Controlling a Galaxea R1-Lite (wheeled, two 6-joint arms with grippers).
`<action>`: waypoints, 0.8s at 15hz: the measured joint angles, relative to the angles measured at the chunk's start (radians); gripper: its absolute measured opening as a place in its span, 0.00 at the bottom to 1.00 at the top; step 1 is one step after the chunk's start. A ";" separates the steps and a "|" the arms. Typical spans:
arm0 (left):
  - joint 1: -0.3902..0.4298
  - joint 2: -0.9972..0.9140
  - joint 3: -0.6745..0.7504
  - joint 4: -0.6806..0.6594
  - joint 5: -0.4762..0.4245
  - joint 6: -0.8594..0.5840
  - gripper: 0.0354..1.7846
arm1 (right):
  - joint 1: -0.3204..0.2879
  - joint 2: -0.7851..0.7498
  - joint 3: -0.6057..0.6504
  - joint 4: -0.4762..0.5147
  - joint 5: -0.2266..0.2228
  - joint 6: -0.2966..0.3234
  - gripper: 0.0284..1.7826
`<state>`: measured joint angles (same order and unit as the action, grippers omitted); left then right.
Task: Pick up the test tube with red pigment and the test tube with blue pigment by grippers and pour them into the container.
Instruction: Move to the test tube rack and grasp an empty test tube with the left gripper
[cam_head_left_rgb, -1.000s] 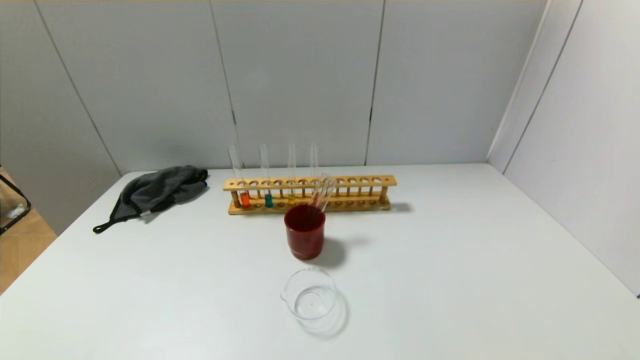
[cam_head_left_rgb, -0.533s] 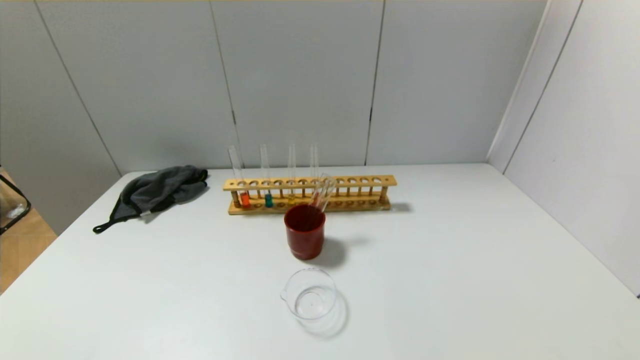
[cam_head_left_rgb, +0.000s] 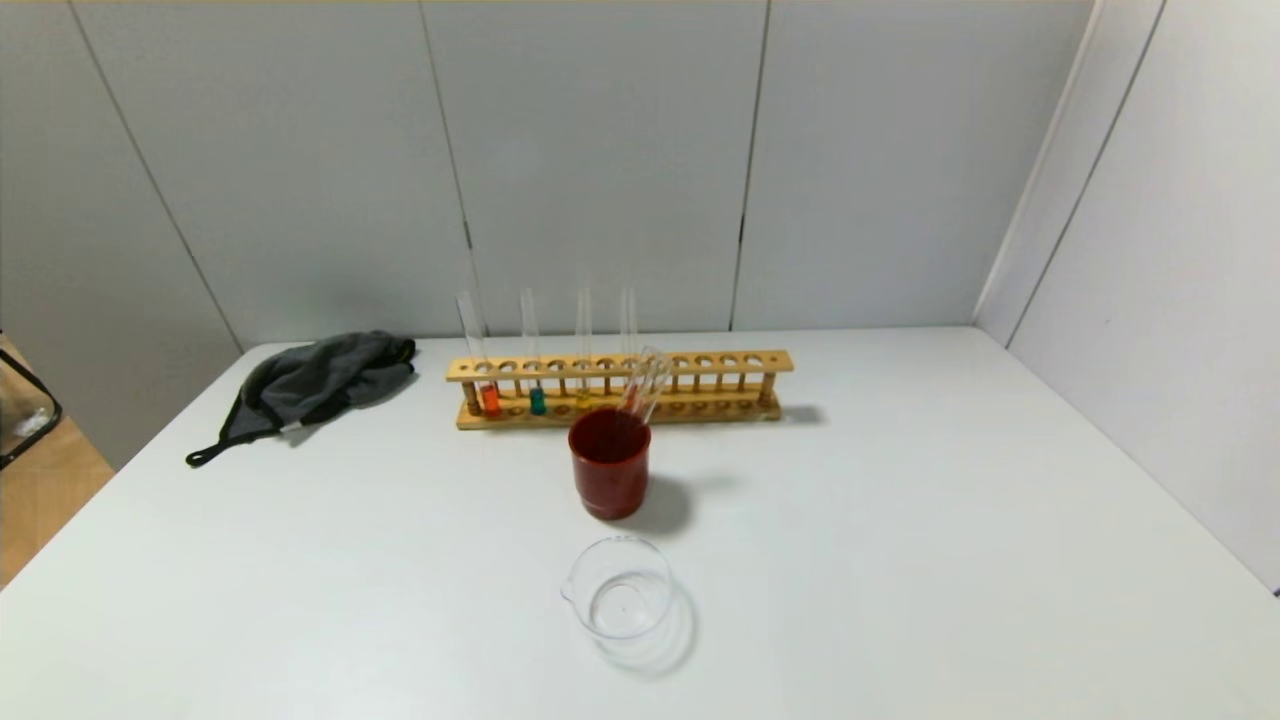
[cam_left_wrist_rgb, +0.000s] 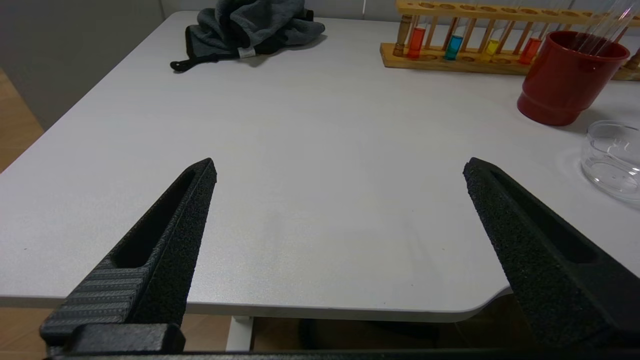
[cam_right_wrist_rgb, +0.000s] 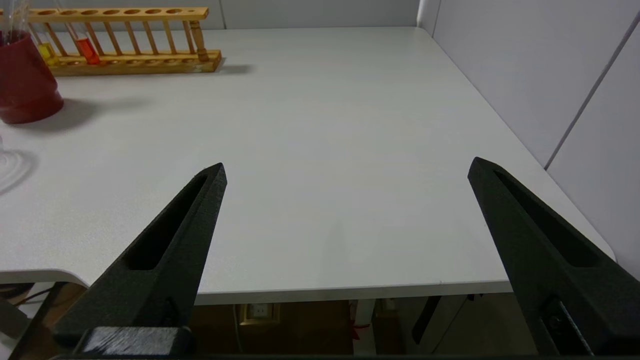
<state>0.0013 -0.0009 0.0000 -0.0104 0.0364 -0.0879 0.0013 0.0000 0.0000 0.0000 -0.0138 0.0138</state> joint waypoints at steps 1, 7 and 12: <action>0.000 0.000 0.000 0.000 0.000 0.000 0.98 | 0.000 0.000 0.000 0.000 0.000 0.000 0.95; 0.000 0.000 0.000 0.000 0.000 0.000 0.98 | 0.000 0.000 0.000 0.000 0.000 0.000 0.95; 0.000 0.000 0.000 0.000 0.000 0.000 0.98 | 0.000 0.000 0.000 0.000 0.000 0.000 0.95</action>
<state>0.0013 -0.0009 0.0000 -0.0104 0.0364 -0.0879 0.0013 0.0000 0.0000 0.0000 -0.0134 0.0138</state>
